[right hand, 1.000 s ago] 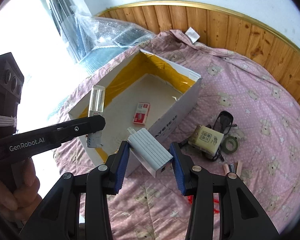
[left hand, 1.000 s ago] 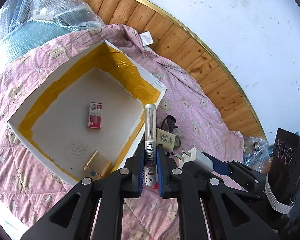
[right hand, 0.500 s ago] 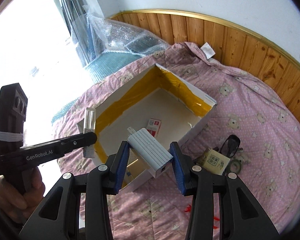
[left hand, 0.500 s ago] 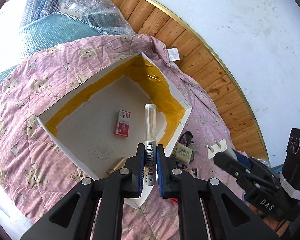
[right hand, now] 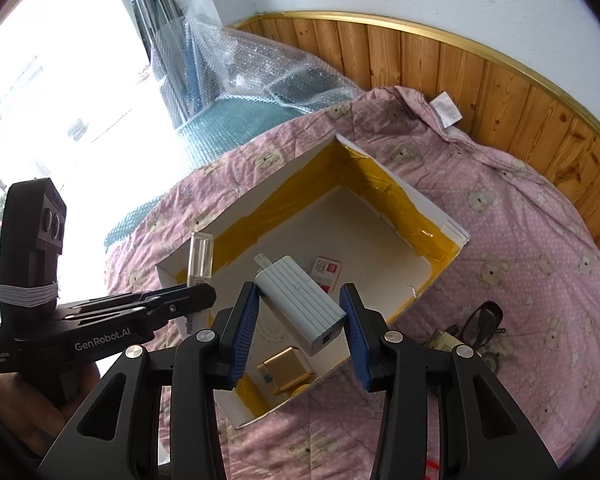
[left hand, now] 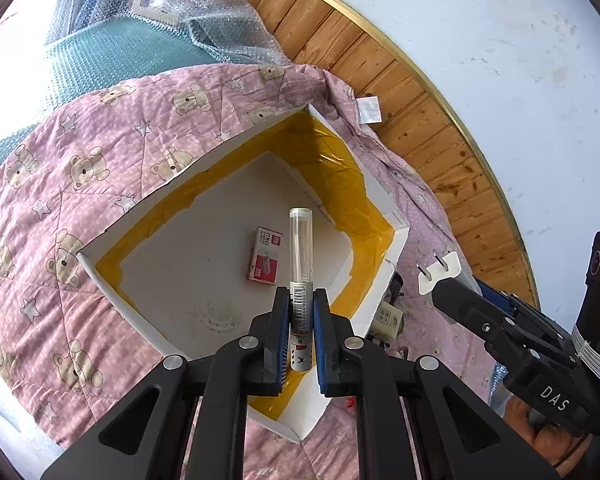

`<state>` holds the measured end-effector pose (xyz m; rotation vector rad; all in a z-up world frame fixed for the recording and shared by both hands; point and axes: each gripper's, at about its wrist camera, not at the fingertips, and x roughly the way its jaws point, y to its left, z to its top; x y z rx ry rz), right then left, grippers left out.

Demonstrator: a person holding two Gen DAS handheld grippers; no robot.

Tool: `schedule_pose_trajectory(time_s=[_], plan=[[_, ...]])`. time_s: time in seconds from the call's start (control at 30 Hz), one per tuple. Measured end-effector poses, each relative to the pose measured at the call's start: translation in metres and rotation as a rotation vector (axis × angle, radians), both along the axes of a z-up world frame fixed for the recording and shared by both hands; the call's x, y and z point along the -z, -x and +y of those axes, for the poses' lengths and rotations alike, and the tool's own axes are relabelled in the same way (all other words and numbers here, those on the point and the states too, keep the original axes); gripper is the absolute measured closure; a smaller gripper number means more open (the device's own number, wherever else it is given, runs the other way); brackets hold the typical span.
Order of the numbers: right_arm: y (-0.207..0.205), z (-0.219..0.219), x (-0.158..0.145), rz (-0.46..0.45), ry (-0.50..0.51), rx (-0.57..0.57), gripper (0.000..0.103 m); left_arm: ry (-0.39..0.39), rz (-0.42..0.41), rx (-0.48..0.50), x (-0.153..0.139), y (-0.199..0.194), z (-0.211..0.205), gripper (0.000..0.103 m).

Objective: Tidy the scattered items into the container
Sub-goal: 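Open right tool over the box while left tool releases the tube inside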

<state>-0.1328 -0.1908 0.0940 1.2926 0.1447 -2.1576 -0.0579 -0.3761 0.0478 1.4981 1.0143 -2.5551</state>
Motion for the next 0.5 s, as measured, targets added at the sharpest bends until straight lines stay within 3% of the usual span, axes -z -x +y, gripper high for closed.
schedule_pose_trajectory(time_s=[0.5], plan=[[0.044, -0.018, 0.030, -0.045, -0.024, 0.004, 0.059, -0.005, -0.057, 0.013, 0.028, 0.043, -0.006, 0.091]])
